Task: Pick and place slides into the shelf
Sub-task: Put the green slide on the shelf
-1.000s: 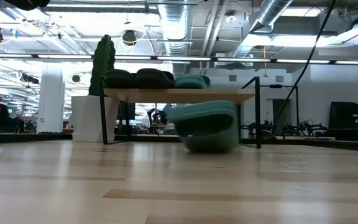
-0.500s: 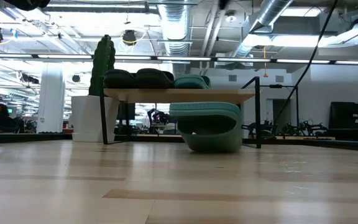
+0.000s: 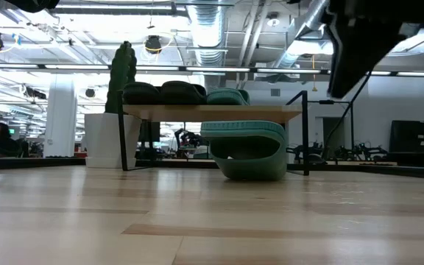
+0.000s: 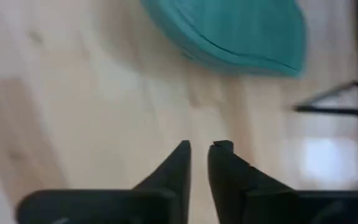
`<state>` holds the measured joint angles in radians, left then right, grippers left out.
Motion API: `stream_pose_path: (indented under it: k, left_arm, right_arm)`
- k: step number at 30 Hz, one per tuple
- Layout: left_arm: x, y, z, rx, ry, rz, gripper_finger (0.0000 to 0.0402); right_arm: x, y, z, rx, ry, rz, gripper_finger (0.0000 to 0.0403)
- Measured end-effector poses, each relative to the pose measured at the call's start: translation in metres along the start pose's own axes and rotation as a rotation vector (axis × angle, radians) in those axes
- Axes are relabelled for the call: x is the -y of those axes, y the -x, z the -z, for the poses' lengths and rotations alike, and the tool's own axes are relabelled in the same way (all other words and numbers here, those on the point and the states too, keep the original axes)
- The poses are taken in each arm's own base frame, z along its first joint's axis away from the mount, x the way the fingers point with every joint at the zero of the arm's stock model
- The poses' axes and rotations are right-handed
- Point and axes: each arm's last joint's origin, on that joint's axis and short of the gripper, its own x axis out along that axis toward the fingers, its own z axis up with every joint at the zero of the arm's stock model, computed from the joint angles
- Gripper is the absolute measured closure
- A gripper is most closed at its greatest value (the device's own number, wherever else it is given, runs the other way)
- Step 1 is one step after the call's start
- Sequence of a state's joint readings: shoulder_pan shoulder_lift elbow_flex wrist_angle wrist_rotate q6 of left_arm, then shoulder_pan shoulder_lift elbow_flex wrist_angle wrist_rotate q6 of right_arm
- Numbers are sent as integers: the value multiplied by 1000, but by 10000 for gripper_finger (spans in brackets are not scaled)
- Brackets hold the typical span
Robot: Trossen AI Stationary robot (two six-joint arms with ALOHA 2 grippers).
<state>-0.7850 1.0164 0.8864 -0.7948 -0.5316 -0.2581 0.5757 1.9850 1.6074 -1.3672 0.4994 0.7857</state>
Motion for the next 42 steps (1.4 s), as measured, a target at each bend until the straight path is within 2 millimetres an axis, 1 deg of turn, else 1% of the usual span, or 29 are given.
stream_pose_path:
  k: [3, 7, 12, 15, 17, 20, 26, 28, 30, 32, 35, 36, 39, 41, 42]
  left_arm:
    - [0, 0, 0, 1, -4, 0, 400]
    - [0, 0, 0, 1, -3, -1, 400]
    - [0, 0, 0, 1, 2, -2, 400]
    - [0, 0, 0, 0, 8, 3, 400]
    - [0, 0, 0, -2, 10, 9, 400]
    - [0, 0, 0, -3, 9, 11, 400]
    - [0, 0, 0, -3, 3, 11, 400]
    - [0, 0, 0, -3, 3, 11, 400]
    - [0, 0, 0, -3, 3, 11, 400]
    - [0, 0, 0, -3, 3, 12, 400]
    - [0, 0, 0, -3, 4, 12, 400]
    - [0, 0, 0, -2, 5, 12, 400]
    - [0, 0, 0, -1, 6, 13, 400]
    - [0, 0, 0, -3, 10, 13, 400]
    - [0, 0, 0, -1, 9, 13, 400]
  right_arm:
    - [-10, -7, -2, 67, -31, -47, 324]
    - [-17, -11, -16, 184, -57, -120, 270]
    - [-19, -17, -32, 304, 35, -159, 208]
    - [-18, -23, -36, 318, 73, -164, 183]
    - [-16, -25, -37, 318, 90, -155, 174]
    - [-13, -27, -39, 321, 109, -138, 172]
    - [-8, -34, -43, 301, 145, -129, 186]
    - [-12, -42, -45, 287, 158, -122, 191]
    - [-13, -48, -42, 243, 185, -106, 194]
    - [-19, -58, -46, 245, 177, -95, 196]
    - [-22, -73, -39, 170, 234, -21, 200]
    - [-24, -77, -44, 188, 216, -14, 202]
    - [-21, -87, -41, 151, 238, 72, 209]
    - [-24, -94, -49, 181, 204, 88, 216]
    - [-23, -96, -45, 153, 228, 112, 219]
